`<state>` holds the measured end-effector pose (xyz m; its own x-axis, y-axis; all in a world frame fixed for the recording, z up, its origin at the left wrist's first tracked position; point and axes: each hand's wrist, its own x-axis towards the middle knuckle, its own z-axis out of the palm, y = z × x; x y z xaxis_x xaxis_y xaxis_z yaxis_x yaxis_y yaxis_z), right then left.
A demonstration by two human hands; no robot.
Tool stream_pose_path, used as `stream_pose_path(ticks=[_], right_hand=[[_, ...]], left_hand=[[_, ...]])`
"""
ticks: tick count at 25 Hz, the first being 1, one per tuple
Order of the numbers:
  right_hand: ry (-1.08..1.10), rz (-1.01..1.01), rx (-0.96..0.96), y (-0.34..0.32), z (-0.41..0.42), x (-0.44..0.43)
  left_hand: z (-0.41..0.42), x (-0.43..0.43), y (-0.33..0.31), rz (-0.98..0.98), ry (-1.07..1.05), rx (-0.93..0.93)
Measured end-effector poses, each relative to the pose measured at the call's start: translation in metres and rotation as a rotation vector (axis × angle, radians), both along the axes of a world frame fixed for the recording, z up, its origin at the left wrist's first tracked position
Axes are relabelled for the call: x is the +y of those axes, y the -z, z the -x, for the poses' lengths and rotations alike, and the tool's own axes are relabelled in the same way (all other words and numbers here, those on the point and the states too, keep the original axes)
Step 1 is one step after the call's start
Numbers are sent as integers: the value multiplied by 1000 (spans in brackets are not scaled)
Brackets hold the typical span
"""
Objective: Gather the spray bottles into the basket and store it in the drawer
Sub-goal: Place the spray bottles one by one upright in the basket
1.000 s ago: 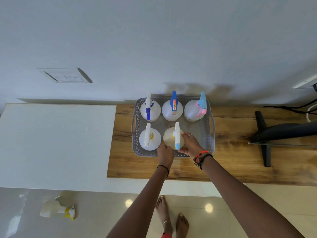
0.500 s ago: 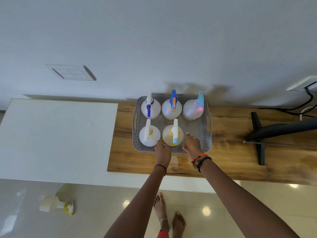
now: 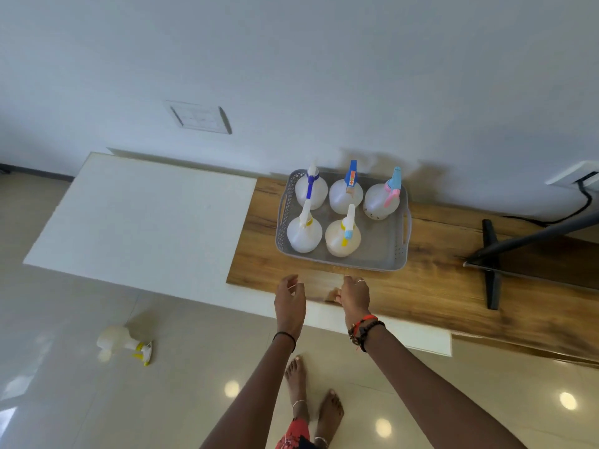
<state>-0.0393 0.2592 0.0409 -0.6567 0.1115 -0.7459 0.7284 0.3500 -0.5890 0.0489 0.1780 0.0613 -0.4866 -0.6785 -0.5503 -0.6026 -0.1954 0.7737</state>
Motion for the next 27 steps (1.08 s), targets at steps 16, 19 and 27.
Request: stream_pose_path(ticks=[16, 19, 27], right_hand=[[-457, 33, -91, -22, -189, -119], [-474, 58, -115, -18, -232, -159], [-508, -38, -136, 11, -345, -278]], left_hand=[[-221, -110, 7, -133, -552, -45], [-272, -149, 12, -142, -555, -73], [-410, -276, 39, -135, -543, -116]])
